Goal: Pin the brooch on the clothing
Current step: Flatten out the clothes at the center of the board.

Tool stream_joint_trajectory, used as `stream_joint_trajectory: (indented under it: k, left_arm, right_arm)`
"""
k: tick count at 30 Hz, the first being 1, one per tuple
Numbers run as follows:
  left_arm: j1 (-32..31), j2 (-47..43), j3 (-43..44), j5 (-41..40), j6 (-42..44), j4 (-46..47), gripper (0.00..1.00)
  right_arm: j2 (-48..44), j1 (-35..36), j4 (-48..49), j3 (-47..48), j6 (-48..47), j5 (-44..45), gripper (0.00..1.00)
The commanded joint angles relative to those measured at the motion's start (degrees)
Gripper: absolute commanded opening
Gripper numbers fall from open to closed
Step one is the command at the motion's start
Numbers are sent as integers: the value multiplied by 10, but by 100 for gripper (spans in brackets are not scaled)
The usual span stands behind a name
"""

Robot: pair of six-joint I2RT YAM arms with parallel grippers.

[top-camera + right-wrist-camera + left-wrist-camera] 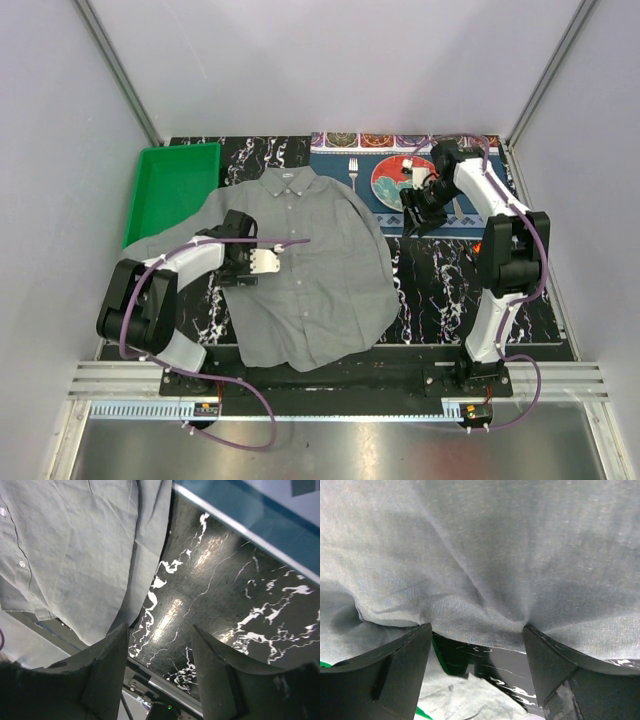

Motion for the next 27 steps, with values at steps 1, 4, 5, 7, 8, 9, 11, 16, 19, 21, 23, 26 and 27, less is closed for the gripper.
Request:
stream_joint_trajectory:
  k: [1,4,5,7,8,9,11,16,19,21,23,26,27]
  left_arm:
    - [7,-39,-15,18,43,-30,81]
    - [9,-61,8,51,23,-44,84]
    - [9,-69,20,64,18,-46,85]
    - [9,-73,31,70,5,-55,85]
    - [9,-75,41,70,1,-56,86]
    - [9,-78,45,84,-2,-61,86]
    - [9,-81,51,86,-8,-63,86]
    - [9,-86,53,87,-13,-67,87]
    - [9,-88,52,88,-17,-67,87]
    - [9,-89,49,89,-19,-67,87]
    - [9,-89,44,89,-19,-65,87]
    - [9,-82,35,82,-21,-56,86]
    - [9,-79,32,78,-22,-47,86]
  right_arm:
    - [-21,-1,26,-34,18,-39,59]
    - [-21,9,58,-60,36,-43,60]
    - [-18,15,65,-64,40,-43,60]
    - [-6,22,88,-73,57,-42,59]
    - [1,24,96,-74,61,-44,58]
    - [7,33,103,-74,73,-45,56]
    - [29,43,123,-72,84,-52,54]
    - [71,82,152,-62,110,-44,52]
    - [88,82,151,-53,117,-38,53]
    - [90,82,151,-55,113,-28,54]
    - [87,82,148,-58,110,-15,54]
    - [74,75,133,-69,96,-14,53]
    - [70,72,126,-72,86,-15,53]
